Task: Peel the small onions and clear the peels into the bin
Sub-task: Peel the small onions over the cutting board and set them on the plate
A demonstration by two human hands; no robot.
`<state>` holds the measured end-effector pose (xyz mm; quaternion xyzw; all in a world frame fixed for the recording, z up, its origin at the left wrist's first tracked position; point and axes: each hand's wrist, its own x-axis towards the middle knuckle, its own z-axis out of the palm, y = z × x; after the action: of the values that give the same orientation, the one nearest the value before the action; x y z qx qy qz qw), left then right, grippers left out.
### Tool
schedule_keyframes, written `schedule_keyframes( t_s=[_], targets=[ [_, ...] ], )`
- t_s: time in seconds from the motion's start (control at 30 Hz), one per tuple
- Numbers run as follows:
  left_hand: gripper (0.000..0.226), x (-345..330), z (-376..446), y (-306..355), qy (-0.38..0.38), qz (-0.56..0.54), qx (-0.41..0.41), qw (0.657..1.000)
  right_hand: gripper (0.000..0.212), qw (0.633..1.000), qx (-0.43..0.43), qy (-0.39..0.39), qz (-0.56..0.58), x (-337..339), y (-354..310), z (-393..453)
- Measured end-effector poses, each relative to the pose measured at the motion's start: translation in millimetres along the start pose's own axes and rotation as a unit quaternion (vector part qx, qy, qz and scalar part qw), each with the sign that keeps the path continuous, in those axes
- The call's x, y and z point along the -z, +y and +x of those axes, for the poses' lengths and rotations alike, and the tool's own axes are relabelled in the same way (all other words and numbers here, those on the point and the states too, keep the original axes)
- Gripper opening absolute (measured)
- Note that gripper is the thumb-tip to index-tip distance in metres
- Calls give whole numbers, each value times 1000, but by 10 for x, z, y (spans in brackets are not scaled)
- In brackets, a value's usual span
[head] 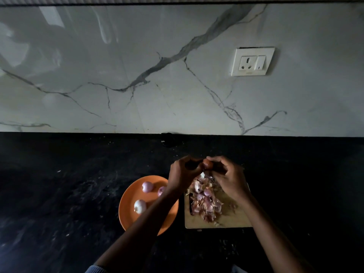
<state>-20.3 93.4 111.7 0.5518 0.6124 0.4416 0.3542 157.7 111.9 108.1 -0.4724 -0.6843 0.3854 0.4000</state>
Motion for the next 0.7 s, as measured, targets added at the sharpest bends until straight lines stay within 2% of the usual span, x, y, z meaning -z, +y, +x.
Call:
schedule_keyframes(
  t_s=[0.13, 0.27, 0.33, 0.43, 0.57, 0.7],
  targets=[
    [18, 5, -21, -66, 23, 7, -6, 1000, 43, 1000, 10, -5, -8, -45, 2, -25],
    [17, -17, -13, -136, 15, -3, 3, 1000, 40, 999, -6, 14, 44, -82, -92, -4],
    [9, -64, -37, -138, -8, -42, 9, 999, 41, 997, -4, 7, 78, -87, -185, 65],
    [16, -71, -20, -124, -13, -117, 51, 992, 43, 995, -6, 4, 100, -67, -265, 147],
    [16, 81, 33, -138, 14, -108, 65, 992, 41, 999, 4, 20, 32, 41, -197, 163],
    [25, 121, 60, -33, -36, -133, 58, 989, 41, 1000, -12, 12, 26, 85, -124, 129]
  ],
)
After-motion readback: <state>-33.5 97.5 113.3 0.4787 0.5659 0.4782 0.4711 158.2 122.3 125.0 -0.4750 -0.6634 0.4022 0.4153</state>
